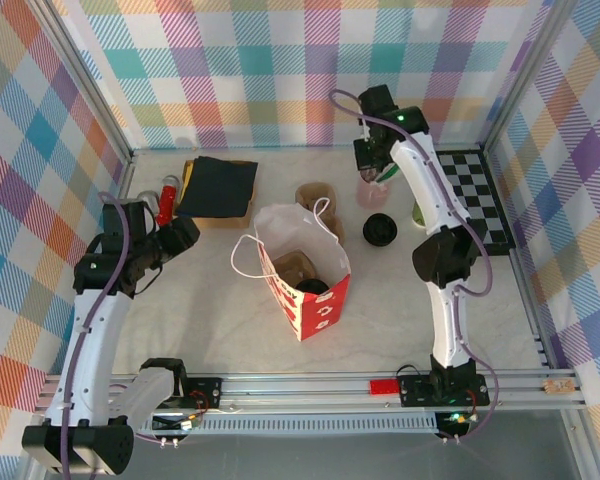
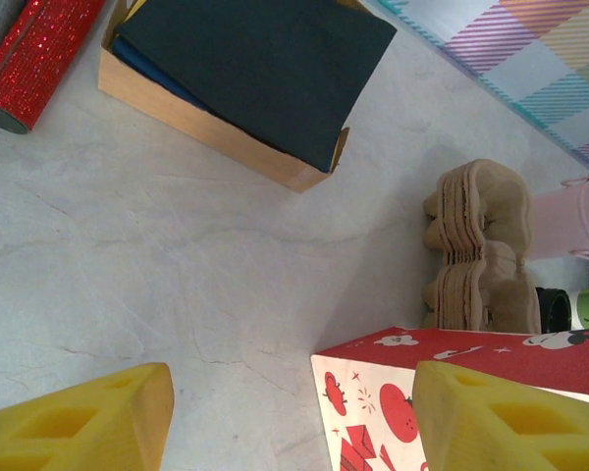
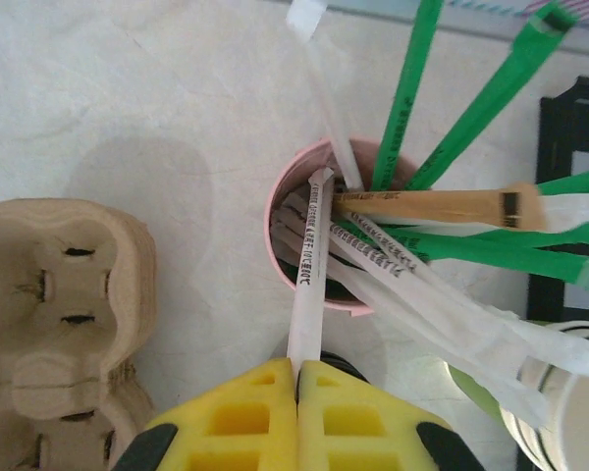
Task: Pack the takeout coffee
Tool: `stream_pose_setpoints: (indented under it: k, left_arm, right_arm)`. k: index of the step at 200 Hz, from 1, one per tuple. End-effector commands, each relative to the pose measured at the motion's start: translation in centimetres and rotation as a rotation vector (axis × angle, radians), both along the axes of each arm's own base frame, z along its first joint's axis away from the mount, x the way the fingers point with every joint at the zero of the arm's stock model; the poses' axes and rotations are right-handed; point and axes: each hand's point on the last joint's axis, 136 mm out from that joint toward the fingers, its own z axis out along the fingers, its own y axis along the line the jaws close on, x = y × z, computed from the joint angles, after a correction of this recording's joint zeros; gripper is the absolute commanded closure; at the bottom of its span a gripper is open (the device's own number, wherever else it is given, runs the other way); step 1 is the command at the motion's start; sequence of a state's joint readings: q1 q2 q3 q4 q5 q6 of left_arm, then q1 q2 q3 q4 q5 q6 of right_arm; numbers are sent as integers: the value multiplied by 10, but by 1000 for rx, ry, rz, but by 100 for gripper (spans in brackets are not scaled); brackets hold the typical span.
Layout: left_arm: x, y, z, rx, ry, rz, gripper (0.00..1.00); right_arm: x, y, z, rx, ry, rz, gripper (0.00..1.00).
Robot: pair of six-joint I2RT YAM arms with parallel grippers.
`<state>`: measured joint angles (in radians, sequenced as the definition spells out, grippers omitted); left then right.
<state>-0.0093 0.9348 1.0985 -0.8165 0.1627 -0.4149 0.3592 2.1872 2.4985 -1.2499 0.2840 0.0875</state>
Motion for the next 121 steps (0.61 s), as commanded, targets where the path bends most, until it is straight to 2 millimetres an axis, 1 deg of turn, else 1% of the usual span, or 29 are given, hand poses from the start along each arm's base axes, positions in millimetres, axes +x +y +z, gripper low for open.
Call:
stream_pose_setpoints:
  k: [1, 61, 88, 121]
  left_arm:
    - [-4, 7, 13, 25, -29, 14, 35]
    - [-6, 8, 16, 31, -36, 18, 38]
    - [-6, 8, 18, 29, -38, 14, 38]
    - [-7, 8, 21, 33, -46, 16, 39]
  right_arm:
    - [-13, -11, 48, 6, -92, 2, 100]
    - [-31, -16, 84, 14, -162, 10, 100]
    - [-43, -14, 103, 22, -196, 26, 100]
    - [-60, -13, 116, 31, -203, 44, 100]
